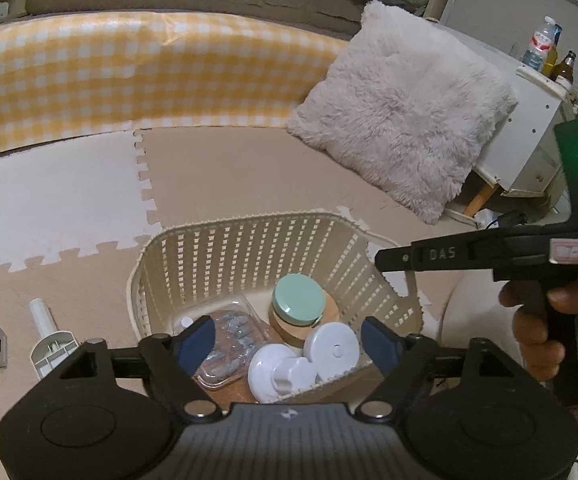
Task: Organize rigid objects
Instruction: 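Move the left tool to the white USB charger and grasp it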
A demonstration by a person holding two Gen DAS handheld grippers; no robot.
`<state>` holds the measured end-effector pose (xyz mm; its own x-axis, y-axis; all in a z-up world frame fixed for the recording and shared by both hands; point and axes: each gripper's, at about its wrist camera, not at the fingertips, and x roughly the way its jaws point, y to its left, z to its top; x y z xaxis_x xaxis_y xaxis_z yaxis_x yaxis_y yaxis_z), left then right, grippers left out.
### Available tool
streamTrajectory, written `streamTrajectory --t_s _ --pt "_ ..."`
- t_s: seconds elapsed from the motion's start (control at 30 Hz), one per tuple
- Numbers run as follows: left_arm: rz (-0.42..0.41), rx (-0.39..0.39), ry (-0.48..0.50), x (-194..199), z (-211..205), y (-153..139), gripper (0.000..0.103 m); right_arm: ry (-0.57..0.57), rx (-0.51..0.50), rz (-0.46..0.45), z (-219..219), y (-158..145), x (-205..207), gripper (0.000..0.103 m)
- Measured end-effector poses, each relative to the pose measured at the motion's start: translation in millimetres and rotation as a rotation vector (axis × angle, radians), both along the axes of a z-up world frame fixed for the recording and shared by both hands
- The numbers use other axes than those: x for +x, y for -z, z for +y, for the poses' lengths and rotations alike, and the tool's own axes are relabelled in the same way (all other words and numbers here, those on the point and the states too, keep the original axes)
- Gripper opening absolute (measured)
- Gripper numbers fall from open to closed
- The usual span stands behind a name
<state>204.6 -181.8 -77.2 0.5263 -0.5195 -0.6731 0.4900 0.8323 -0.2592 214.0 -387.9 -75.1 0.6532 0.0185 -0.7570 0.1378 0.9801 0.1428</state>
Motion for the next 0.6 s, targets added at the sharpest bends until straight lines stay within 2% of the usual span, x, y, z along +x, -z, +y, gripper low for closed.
streamTrajectory --t_s 0.3,0.6 --pt "-0.022 -0.025 -0.015 -11.2 13.6 -13.3 0.103 -0.001 -0.002 0.003 -0.5 0.2 -0.3 0.006" --pt "-0.060 -0.049 -0.082 -19.0 46.3 -22.7 0.103 -0.001 -0.001 0.002 -0.4 0.1 -0.3 0.006"
